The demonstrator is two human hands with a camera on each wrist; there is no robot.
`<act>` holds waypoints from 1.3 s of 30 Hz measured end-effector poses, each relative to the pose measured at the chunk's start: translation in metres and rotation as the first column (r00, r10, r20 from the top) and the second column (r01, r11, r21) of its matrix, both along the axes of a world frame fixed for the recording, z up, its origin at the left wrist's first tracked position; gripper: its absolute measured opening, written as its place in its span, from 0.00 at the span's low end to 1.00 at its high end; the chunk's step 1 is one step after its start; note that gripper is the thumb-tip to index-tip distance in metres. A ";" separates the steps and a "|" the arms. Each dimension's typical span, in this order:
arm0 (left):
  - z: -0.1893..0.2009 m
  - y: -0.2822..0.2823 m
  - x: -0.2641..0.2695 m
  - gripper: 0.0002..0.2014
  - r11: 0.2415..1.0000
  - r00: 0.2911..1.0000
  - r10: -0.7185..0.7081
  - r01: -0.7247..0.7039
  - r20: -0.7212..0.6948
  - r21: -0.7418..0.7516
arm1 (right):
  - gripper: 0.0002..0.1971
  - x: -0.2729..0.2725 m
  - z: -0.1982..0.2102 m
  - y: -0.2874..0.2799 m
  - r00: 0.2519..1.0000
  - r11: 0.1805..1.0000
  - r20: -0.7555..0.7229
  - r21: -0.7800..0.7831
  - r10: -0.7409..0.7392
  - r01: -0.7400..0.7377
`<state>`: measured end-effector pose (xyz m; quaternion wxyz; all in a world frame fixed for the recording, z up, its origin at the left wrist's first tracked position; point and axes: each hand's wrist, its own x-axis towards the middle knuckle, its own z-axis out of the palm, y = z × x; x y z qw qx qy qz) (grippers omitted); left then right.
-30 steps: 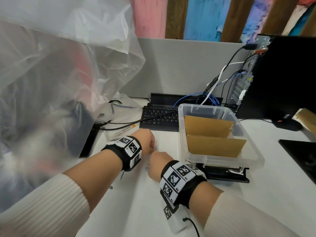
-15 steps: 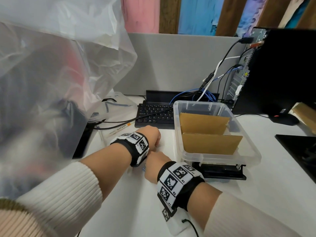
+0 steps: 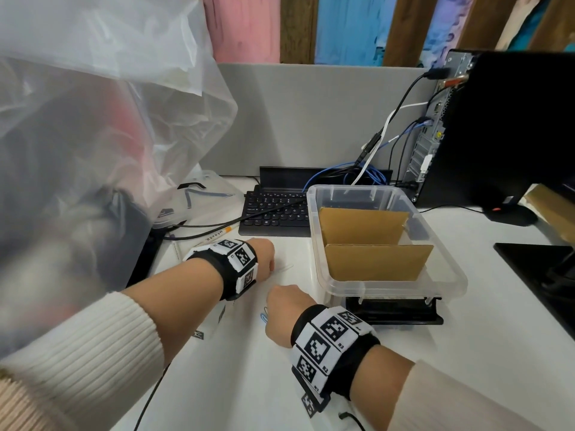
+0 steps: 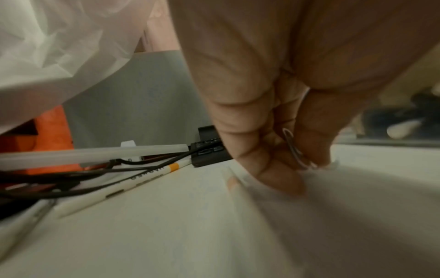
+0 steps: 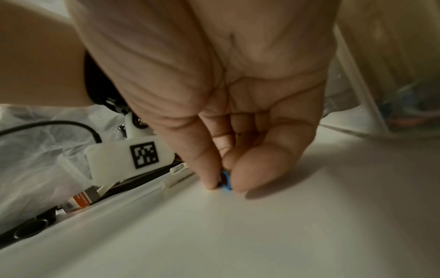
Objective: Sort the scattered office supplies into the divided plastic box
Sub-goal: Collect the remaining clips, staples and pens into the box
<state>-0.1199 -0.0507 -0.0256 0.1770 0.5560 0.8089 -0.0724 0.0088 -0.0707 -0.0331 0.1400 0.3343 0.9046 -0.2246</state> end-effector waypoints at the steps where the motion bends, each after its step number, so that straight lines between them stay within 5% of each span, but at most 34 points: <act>1: 0.004 0.001 0.001 0.14 1.000 1.000 0.008 -0.009 0.011 0.025 | 0.03 0.000 0.000 0.000 1.000 1.000 0.002 0.003 -0.003 0.003; 7: 0.004 0.020 0.014 0.14 0.991 0.998 0.058 -0.061 0.027 0.115 | 0.17 0.001 0.006 -0.003 0.995 0.998 0.089 0.029 0.054 -0.057; 15: 0.004 0.026 0.026 0.15 0.996 0.992 0.057 -0.064 -0.108 -0.058 | 0.12 0.034 0.012 -0.011 0.952 0.965 0.221 0.107 0.210 -0.238; 17: 0.006 0.023 0.027 0.12 0.993 0.990 0.015 -0.030 -0.140 -0.110 | 0.05 0.048 0.020 -0.014 0.941 0.940 0.214 0.164 0.263 -0.300; 22: 0.000 0.011 0.024 0.14 0.982 0.986 0.003 -0.033 -0.166 -0.183 | 0.16 0.087 0.052 -0.020 0.932 0.898 0.041 0.254 0.360 -0.359; 27: 0.000 -0.012 0.030 0.13 0.999 0.990 -0.029 0.026 -0.140 -0.028 | 0.07 0.115 0.100 -0.020 0.909 0.927 -0.210 0.186 0.360 -0.325; 31: 0.006 -0.031 0.022 0.05 0.978 0.999 0.051 -0.054 0.017 0.199 | 0.09 0.132 0.122 0.009 0.907 0.959 -0.348 0.231 0.239 -0.164; 33: 0.018 -0.038 0.020 0.05 0.884 0.962 0.108 -0.207 0.249 0.418 | 0.11 0.139 0.123 0.034 0.906 0.958 -0.393 0.282 0.159 -0.045; 35: 0.034 -0.045 0.027 0.08 0.723 0.840 0.043 -0.399 0.540 0.564 | 0.13 0.142 0.120 0.058 0.914 0.946 -0.397 0.320 0.081 0.055; 37: 0.052 -0.050 0.043 0.09 0.642 0.771 -0.114 -0.424 0.627 0.638 | 0.14 0.143 0.114 0.075 0.927 0.942 -0.374 0.314 0.011 0.115; 39: 0.061 -0.048 0.063 0.10 0.645 0.781 -0.235 -0.320 0.579 0.694 | 0.15 0.141 0.107 0.084 0.939 0.947 -0.342 0.292 -0.028 0.135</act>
